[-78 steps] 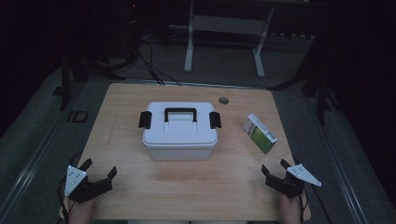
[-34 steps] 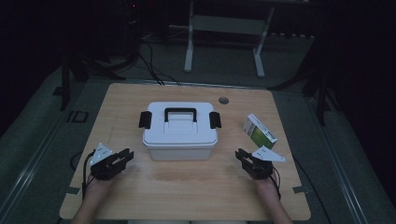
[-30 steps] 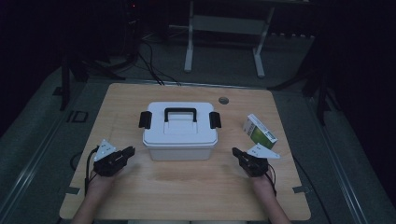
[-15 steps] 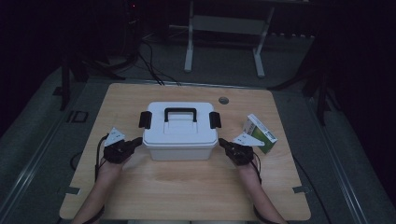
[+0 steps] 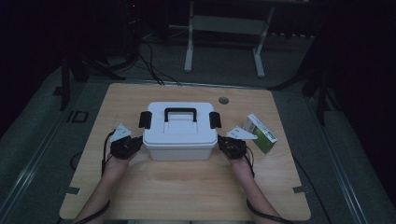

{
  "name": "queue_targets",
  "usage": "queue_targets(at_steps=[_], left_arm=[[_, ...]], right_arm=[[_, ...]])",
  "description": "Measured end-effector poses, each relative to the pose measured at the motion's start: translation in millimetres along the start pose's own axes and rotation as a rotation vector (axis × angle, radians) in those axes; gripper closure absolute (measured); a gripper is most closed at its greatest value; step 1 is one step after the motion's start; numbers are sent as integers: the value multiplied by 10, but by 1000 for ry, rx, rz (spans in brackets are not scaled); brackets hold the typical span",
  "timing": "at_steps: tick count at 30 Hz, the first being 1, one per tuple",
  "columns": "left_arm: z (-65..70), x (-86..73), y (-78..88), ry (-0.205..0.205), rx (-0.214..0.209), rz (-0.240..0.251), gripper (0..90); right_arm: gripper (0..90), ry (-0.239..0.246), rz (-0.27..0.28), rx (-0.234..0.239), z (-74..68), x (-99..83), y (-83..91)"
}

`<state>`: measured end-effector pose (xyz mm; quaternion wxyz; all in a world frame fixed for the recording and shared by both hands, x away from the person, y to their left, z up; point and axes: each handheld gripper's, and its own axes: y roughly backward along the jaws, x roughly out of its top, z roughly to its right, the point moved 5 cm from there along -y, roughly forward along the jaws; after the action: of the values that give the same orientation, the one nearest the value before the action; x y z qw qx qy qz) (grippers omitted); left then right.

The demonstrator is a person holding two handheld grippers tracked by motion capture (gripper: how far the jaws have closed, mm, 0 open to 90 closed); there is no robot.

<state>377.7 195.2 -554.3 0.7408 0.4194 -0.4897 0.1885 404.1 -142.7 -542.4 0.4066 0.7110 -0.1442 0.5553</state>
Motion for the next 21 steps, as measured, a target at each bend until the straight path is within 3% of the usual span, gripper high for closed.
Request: queue_targets(at_steps=[9, 21], left_arm=[[60, 8, 3, -27, 4, -20, 898], [193, -33, 42, -19, -24, -28, 899]], right_arm=[[900, 2, -3, -14, -10, -15, 41], [900, 5, -2, 2, -54, -102, 223]])
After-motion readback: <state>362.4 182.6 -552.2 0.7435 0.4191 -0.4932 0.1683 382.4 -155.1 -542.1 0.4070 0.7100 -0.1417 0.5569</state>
